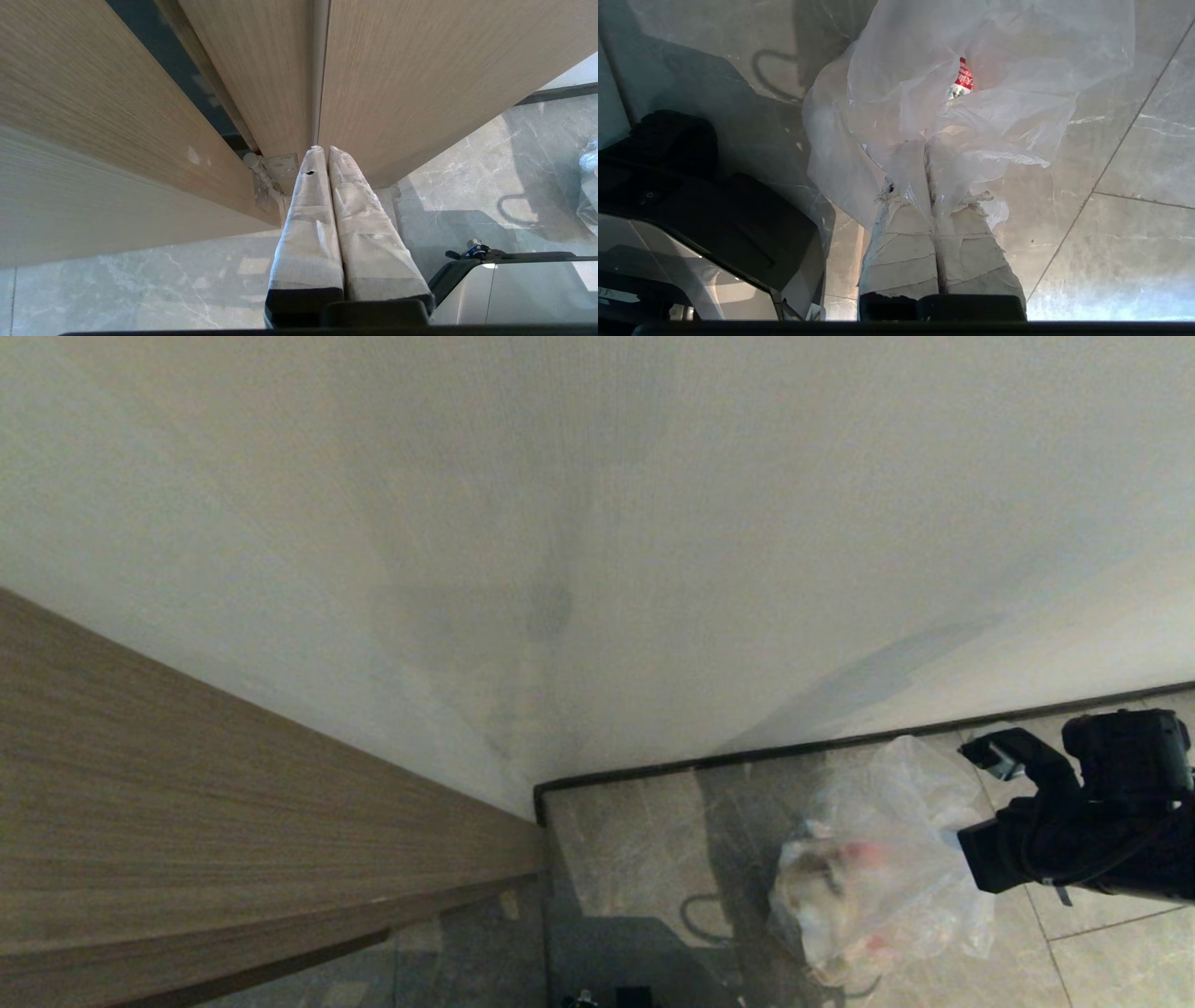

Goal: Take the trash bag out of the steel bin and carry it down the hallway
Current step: Put the trash bag at the door

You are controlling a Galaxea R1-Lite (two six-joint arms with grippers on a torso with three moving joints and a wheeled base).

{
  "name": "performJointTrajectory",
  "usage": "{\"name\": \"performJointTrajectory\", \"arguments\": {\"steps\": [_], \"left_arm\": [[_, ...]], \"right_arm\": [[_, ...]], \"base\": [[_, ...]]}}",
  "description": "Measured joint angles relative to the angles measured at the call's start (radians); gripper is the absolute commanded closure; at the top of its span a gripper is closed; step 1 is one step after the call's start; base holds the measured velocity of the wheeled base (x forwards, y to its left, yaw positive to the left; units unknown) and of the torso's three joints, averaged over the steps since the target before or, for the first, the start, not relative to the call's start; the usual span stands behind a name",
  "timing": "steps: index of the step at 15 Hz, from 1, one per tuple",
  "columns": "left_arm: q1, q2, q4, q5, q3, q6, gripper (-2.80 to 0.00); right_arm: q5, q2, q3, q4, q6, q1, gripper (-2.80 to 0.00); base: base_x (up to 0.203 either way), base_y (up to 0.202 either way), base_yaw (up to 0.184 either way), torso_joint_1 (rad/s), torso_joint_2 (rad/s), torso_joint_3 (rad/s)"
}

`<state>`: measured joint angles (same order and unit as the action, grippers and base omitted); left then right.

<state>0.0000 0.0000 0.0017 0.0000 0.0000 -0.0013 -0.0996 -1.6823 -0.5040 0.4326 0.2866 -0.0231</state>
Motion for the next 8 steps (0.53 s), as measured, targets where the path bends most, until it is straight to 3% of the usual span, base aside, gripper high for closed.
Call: {"name": "performJointTrajectory", "arguments": {"steps": [2, 3, 8], "left_arm": [[0.0, 0.0, 0.0, 0.0, 0.0, 0.0, 0.0], [0.0, 0.0, 0.0, 0.0, 0.0, 0.0, 0.0], [0.0, 0.0, 0.0, 0.0, 0.0, 0.0, 0.0]], "right_arm": [[-0.003, 0.008, -0.001, 0.004, 0.001, -0.001, 0.0], [-0.004, 0.011, 0.0, 0.008, 0.001, -0.001, -2.8], [-0.004, 0.016, 0.004, 0.005, 0.005, -0.003, -2.8]], "base": [[0.0, 0.0, 0.0, 0.0, 0.0, 0.0], [0.0, 0.0, 0.0, 0.0, 0.0, 0.0], [0.0, 0.0, 0.0, 0.0, 0.0, 0.0]]}}
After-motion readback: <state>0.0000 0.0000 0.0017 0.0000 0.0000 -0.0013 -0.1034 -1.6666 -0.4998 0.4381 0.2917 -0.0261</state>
